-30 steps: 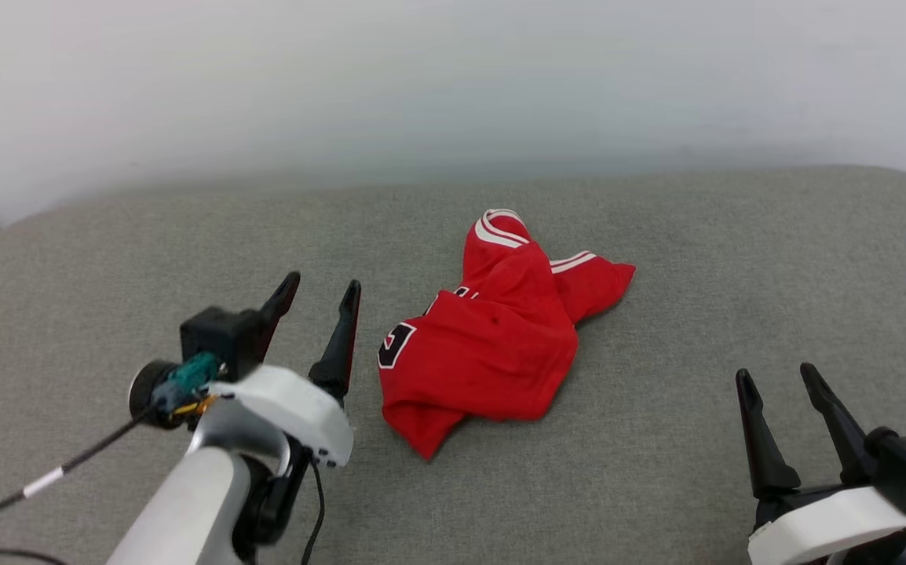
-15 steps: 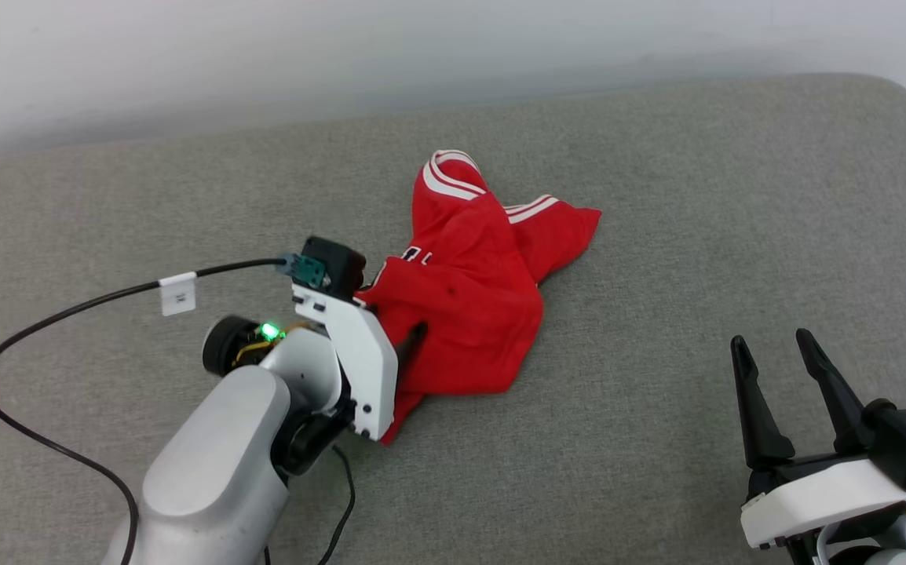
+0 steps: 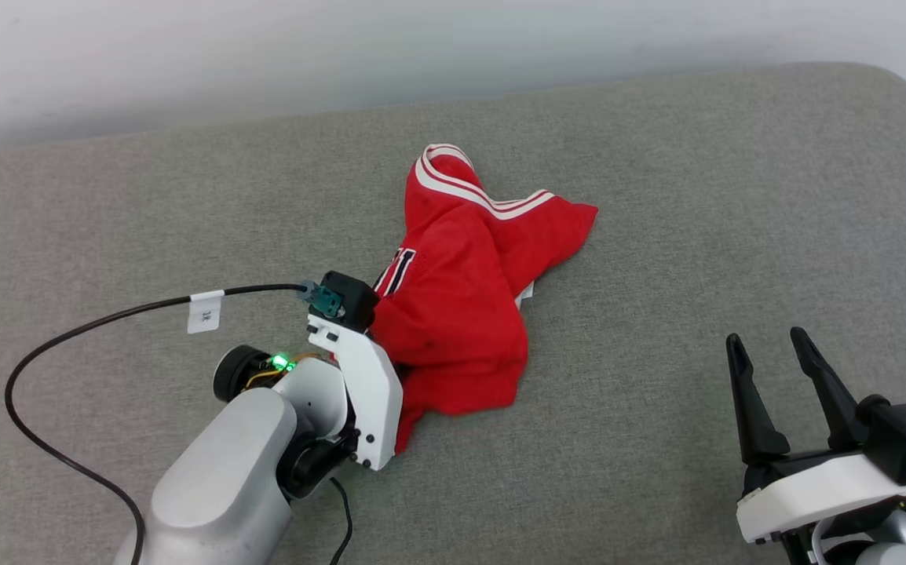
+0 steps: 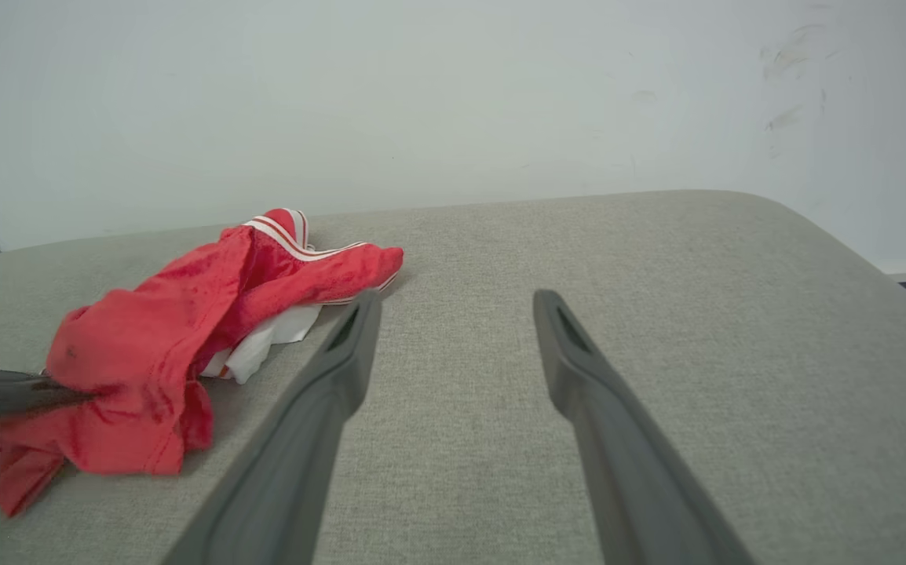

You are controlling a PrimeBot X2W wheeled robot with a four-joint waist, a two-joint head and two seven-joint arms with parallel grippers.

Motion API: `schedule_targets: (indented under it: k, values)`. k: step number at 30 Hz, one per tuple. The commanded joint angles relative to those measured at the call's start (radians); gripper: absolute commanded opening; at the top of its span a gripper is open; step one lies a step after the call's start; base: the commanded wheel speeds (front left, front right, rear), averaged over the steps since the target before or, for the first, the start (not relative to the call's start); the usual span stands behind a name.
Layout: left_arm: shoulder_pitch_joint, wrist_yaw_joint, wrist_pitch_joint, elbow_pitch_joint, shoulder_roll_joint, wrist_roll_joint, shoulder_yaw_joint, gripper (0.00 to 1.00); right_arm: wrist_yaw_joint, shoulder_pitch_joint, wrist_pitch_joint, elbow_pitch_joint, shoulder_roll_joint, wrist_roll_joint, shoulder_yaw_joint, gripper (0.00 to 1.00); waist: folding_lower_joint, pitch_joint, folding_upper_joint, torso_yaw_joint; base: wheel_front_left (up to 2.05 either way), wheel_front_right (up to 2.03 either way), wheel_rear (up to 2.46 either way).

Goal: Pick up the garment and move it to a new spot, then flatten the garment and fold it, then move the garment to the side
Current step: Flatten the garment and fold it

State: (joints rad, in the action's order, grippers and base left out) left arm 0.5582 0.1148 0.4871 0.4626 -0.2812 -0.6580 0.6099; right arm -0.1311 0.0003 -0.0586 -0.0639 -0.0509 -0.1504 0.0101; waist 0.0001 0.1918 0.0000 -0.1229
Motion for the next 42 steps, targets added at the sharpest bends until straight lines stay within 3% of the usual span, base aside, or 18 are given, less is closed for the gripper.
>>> schedule_targets:
  k: [1, 6, 12, 21, 28, 29, 30, 42]
  values:
    - [0.003, 0.003, -0.028, -0.013, -0.004, 0.014, -0.002, 0.0, 0.001, -0.002, -0.005, 0.003, 0.001, -0.004, 0.002, 1.0, -0.0001, -0.008, 0.0, 0.007, 0.0, 0.0, 0.0]
    - [0.004, -0.007, -0.12, -0.086, -0.019, 0.039, -0.017, 0.0, 0.001, 0.015, 0.0, 0.003, 0.001, 0.007, 0.013, 1.0, -0.0001, -0.04, 0.0, 0.039, 0.0, 0.0, 0.0]
    - [-0.117, -0.065, -0.183, -0.254, -0.061, 0.034, -0.048, 0.0, 0.001, 0.041, 0.008, -0.006, 0.001, 0.009, 0.029, 1.0, -0.0001, -0.087, 0.0, 0.093, 0.0, 0.0, 0.0]
    - [-0.496, -0.206, -0.137, -0.426, -0.114, -0.06, -0.065, 0.0, 0.001, 0.078, 0.023, -0.017, 0.001, 0.015, 0.04, 1.0, -0.0001, -0.143, 0.0, 0.155, 0.0, 0.0, 0.0]
    - [-0.679, -0.256, -0.076, -0.433, -0.103, -0.107, -0.008, 0.0, 0.001, 0.098, 0.034, -0.023, 0.001, 0.017, 0.035, 1.0, -0.0001, -0.172, 0.0, 0.167, 0.0, 0.0, 0.0]
    - [-0.683, -0.257, -0.08, -0.433, -0.099, -0.104, -0.005, 0.31, 0.001, 0.102, 0.037, -0.024, 0.001, 0.017, 0.035, 1.0, -0.0001, -0.177, 0.0, 0.168, 0.0, 0.0, 0.0]
    - [-0.684, -0.26, -0.089, -0.437, -0.094, -0.101, -0.003, 1.0, 0.001, 0.105, 0.038, -0.025, 0.001, 0.017, 0.035, 1.0, -0.0001, -0.181, 0.0, 0.168, 0.0, 0.0, 0.0]
    - [-0.536, -0.256, -0.347, -0.54, -0.082, 0.046, -0.065, 1.0, 0.001, 0.125, 0.047, -0.045, 0.001, 0.015, 0.045, 1.0, -0.0001, -0.204, 0.0, 0.174, 0.0, 0.0, 0.0]
